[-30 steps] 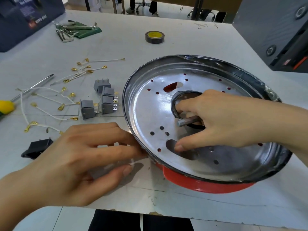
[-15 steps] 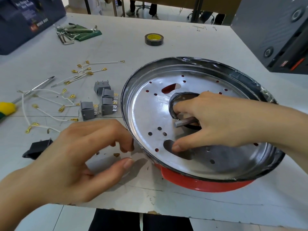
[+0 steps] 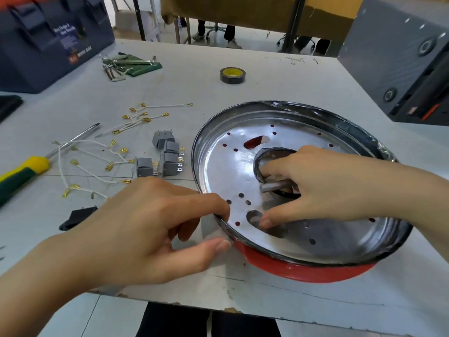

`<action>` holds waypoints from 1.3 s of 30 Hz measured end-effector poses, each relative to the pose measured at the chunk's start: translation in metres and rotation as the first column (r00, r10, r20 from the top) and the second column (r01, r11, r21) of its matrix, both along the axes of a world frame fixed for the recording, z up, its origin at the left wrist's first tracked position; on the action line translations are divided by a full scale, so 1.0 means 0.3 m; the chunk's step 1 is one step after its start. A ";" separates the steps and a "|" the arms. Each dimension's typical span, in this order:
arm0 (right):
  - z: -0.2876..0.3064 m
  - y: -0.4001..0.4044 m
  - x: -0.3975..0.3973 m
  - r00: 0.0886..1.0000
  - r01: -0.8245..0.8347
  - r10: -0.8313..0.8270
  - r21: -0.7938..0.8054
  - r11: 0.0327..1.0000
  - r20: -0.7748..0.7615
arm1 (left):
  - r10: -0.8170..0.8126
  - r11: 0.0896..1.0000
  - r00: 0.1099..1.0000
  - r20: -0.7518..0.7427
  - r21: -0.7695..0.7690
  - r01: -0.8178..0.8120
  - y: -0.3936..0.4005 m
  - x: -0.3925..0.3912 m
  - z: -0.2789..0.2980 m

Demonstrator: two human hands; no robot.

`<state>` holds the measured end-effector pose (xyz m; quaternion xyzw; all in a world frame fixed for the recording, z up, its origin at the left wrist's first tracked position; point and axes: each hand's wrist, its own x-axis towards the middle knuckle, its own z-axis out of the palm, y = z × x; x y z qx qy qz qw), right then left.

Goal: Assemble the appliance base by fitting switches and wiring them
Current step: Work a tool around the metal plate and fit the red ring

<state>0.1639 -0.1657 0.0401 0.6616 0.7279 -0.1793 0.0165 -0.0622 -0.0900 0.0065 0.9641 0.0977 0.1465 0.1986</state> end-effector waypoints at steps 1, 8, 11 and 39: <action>0.001 -0.002 0.001 1.000 0.008 -0.008 -0.001 1.000 -0.008 | 0.000 1.000 1.000 -0.001 0.000 0.000 -0.001 0.003 0.002; 0.014 -0.017 0.018 0.999 0.048 -0.047 0.057 0.997 -0.012 | -0.002 1.000 0.999 0.042 0.022 0.001 -0.009 0.005 0.004; 0.021 -0.025 0.020 0.998 0.058 -0.056 0.101 0.993 -0.022 | 0.025 1.000 0.992 0.120 -0.010 -0.024 -0.003 -0.005 0.008; 0.014 -0.099 0.055 0.844 0.385 -0.123 0.431 0.816 -0.522 | 0.422 0.894 0.895 -0.143 0.232 -0.384 0.162 -0.072 -0.063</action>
